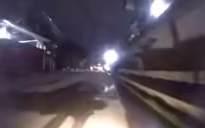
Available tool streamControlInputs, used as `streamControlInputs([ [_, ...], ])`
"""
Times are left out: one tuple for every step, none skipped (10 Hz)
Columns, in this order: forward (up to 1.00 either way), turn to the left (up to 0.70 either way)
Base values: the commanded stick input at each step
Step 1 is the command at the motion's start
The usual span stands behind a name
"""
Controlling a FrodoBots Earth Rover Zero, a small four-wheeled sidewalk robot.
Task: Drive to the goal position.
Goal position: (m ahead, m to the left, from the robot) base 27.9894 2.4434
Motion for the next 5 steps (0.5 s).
streamControlInputs([
  [0.7, 0.0],
  [0.7, 0.0],
  [0.7, 0.0],
  [0.7, -0.01],
  [0.7, -0.04],
])
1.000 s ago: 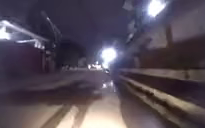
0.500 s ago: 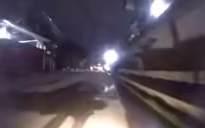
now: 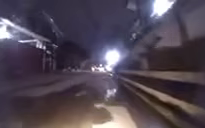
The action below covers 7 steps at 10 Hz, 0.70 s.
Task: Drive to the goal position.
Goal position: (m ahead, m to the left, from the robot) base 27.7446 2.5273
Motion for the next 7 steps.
streamControlInputs([
  [0.7, -0.34],
  [0.7, -0.35],
  [0.7, -0.09],
  [0.7, -0.04],
  [0.7, -0.01],
  [0.7, 0.0],
  [0.7, -0.1],
])
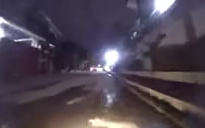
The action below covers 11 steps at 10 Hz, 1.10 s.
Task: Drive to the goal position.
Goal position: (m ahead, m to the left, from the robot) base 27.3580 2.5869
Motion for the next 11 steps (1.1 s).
streamControlInputs([
  [0.7, -0.35],
  [0.7, -0.35],
  [0.7, -0.23],
  [0.7, 0.0],
  [0.7, 0.0],
  [0.7, 0.0],
  [0.7, 0.0],
  [0.7, 0.0],
  [0.7, 0.0],
  [0.7, 0.0],
  [0.7, 0.0],
])
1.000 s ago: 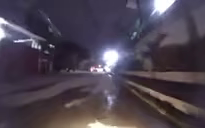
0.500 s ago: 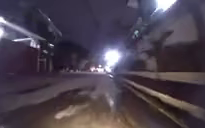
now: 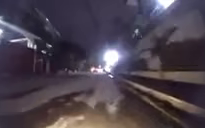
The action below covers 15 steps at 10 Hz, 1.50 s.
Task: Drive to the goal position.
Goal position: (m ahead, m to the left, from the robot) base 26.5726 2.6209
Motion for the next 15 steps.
streamControlInputs([
  [0.7, 0.0],
  [0.7, 0.0],
  [0.7, 0.0],
  [0.7, 0.0],
  [0.7, 0.0],
  [0.7, 0.0],
  [0.7, 0.0],
  [0.7, 0.0],
  [0.7, -0.03],
  [0.7, -0.35],
  [0.7, -0.35],
  [0.7, -0.02],
  [0.7, -0.02],
  [0.7, -0.28],
  [0.7, -0.34],
])
